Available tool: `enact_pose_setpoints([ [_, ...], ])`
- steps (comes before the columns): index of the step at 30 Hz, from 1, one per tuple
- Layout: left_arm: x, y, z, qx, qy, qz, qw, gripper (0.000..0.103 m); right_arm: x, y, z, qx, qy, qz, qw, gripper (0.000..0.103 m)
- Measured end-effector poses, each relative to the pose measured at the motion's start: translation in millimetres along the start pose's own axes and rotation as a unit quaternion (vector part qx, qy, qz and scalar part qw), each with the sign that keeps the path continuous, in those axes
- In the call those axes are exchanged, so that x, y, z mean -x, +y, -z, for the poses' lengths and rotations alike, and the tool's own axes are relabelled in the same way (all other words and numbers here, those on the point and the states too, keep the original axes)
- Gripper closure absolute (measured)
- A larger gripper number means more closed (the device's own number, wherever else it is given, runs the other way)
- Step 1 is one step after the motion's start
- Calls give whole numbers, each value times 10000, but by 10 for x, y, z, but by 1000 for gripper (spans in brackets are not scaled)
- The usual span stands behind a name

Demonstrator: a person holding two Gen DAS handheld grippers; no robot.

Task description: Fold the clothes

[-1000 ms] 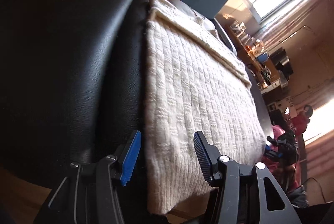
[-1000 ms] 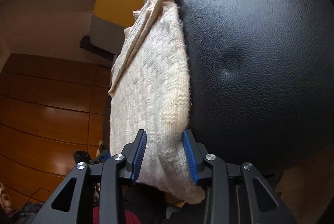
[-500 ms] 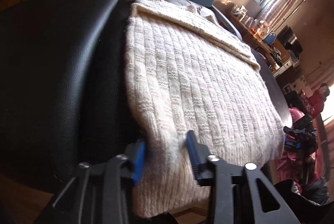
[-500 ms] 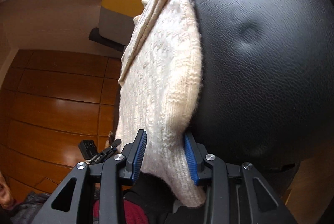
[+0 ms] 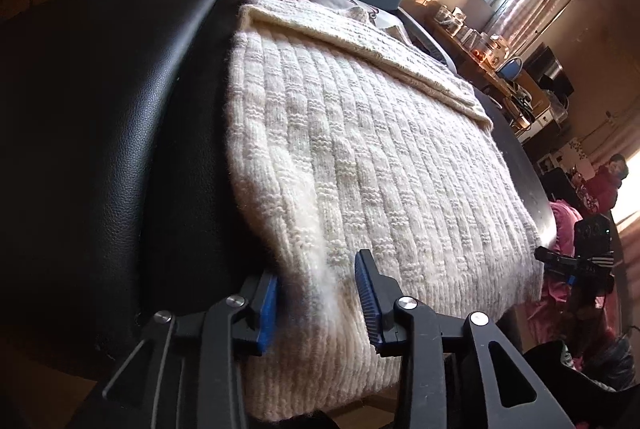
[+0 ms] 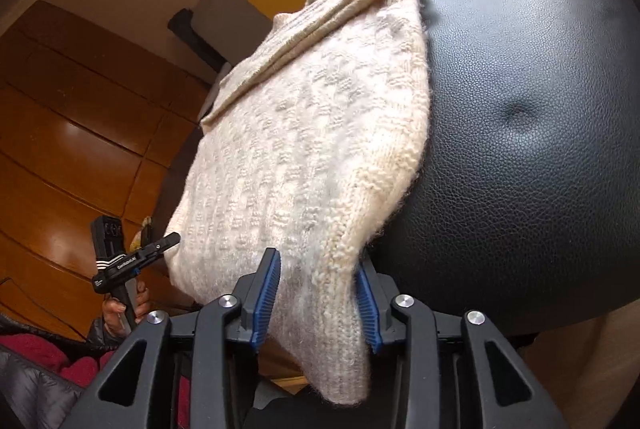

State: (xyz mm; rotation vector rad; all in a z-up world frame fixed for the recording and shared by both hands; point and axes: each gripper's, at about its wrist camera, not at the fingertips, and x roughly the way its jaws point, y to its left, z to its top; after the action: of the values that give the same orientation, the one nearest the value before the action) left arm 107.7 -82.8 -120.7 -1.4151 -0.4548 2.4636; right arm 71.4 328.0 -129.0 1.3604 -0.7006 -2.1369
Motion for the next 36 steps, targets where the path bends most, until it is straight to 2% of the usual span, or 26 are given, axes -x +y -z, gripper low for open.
enact_pose_setpoints([
  [1, -2, -6, -3, 64, -10, -66, 10000, 72, -28, 21, -16, 12, 6, 189, 9998, 88],
  [2, -16, 15, -19, 150, 3, -84, 9999, 91, -32, 32, -17, 6, -5, 298, 9996, 90],
  [3, -29, 37, -34, 240, 15, -95, 9997, 91, -49, 61, -3, 9, -27, 367, 9993, 90],
  [6, -4, 136, -15, 542, 34, 186, 9983, 92, -60, 140, 46, 115, -74, 541, 9984, 90],
  [8, 24, 183, 20, 697, 67, 375, 9968, 93, -50, 200, 67, 151, -184, 416, 9988, 90],
  [11, 59, 296, 67, 966, 100, 666, 9930, 93, -89, 171, 81, 28, -149, -132, 9998, 90],
  [13, 33, 378, 57, 1131, 131, 755, 9906, 93, -175, 118, 79, 55, -77, -36, 9999, 86],
  [17, 18, 328, -19, 970, 181, 665, 9929, 91, -153, -8, 54, -442, -133, -327, 9984, 85],
  [18, 12, 304, -29, 898, 195, 626, 9938, 91, -148, 13, 53, -460, -151, -320, 9983, 83],
  [19, 6, 284, -40, 833, 210, 593, 9945, 91, -146, 53, 51, -430, -173, -299, 9985, 75],
  [22, -17, 351, -58, 1026, 288, 727, 9916, 90, -155, 146, 59, -286, -241, -408, 9985, 55],
  [24, -22, 396, -58, 1172, 324, 821, 9892, 90, -184, 186, 35, -120, -175, -525, 9984, 47],
  [27, -26, 357, -74, 1143, 342, 751, 9900, 90, -205, 341, 22, 393, -18, -158, 9991, 45],
  [29, -28, 322, -73, 1079, 339, 665, 9914, 90, -211, 370, 7, 348, -15, -48, 9994, 45],
  [30, -28, 327, -71, 1093, 340, 664, 9912, 90, -213, 367, 0, 281, -13, -90, 9996, 43],
  [32, -29, 343, -64, 1148, 342, 680, 9905, 90, -235, 290, -30, 14, 24, -540, 9985, 43],
  [33, -29, 352, -62, 1179, 343, 692, 9900, 90, -252, 229, -48, -165, 5, -710, 9973, 49],
  [34, -31, 351, -64, 1188, 343, 691, 9899, 90, -273, 217, -60, -166, -18, -506, 9986, 61],
  [35, -33, 349, -65, 1191, 342, 687, 9899, 90, -296, 235, -70, -59, -28, -136, 9999, 78],
  [36, -31, 323, -65, 1107, 334, 632, 9913, 90, -306, 250, -74, -6, -39, 42, 10000, 93],
])
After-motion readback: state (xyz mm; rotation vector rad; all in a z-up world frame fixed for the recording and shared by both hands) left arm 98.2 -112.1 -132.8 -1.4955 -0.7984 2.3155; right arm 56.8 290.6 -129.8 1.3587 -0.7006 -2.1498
